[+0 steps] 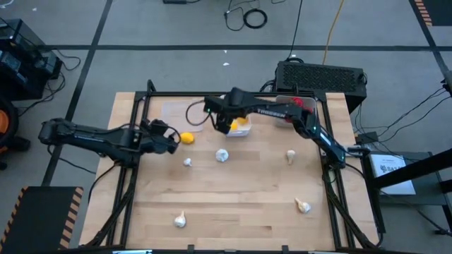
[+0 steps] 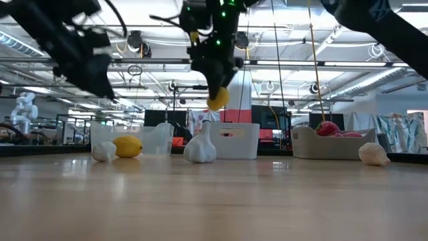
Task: Sort produce into baskets
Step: Put the yellow lemon into the white bin
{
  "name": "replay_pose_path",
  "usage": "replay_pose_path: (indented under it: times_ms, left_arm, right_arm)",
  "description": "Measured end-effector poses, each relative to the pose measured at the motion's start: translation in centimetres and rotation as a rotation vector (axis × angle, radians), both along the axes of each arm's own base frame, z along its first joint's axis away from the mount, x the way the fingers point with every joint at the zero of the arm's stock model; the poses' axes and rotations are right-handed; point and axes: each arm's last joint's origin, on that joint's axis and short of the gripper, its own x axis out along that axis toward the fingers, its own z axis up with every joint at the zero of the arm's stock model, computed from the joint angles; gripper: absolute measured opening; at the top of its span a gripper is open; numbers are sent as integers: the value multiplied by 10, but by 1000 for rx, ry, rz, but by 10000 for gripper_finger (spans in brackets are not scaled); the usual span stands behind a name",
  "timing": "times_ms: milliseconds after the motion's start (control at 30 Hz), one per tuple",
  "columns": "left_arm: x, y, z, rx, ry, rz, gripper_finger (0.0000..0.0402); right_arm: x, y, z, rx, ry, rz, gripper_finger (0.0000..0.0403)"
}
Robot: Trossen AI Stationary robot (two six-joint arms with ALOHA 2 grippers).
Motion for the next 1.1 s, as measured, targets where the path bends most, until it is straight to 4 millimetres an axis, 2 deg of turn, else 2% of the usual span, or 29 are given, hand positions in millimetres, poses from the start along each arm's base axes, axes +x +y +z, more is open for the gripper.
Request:
replay_pose_path:
  times_ms: [167, 367, 467, 567, 667, 733, 933, 1100]
  left_arm:
    - [-12, -10, 18, 13, -128, -67, 255]
    - [-20, -15, 24, 29, -189, -102, 255]
    - [-20, -17, 24, 31, -189, -111, 255]
    - [-20, -16, 24, 38, -187, -107, 255]
    - [-21, -16, 24, 52, -179, -98, 255]
    - [-21, -16, 24, 55, -177, -96, 255]
    - [-21, -16, 23, 48, -171, -101, 255]
    - [-20, -16, 20, 33, -166, -105, 255]
  right_arm:
    - [-9, -29, -1, 87, -4, -18, 204]
    - [-19, -66, -4, 107, -55, -115, 222]
    - [-24, -76, -4, 113, -67, -154, 228]
    - [-22, -77, -4, 164, -106, -145, 232]
    - [-11, -67, -2, 285, -205, -64, 233]
    - [0, -52, 0, 331, -266, 20, 233]
    - [34, -1, -1, 271, -389, 274, 233]
    - [56, 37, -24, 245, -486, 380, 233]
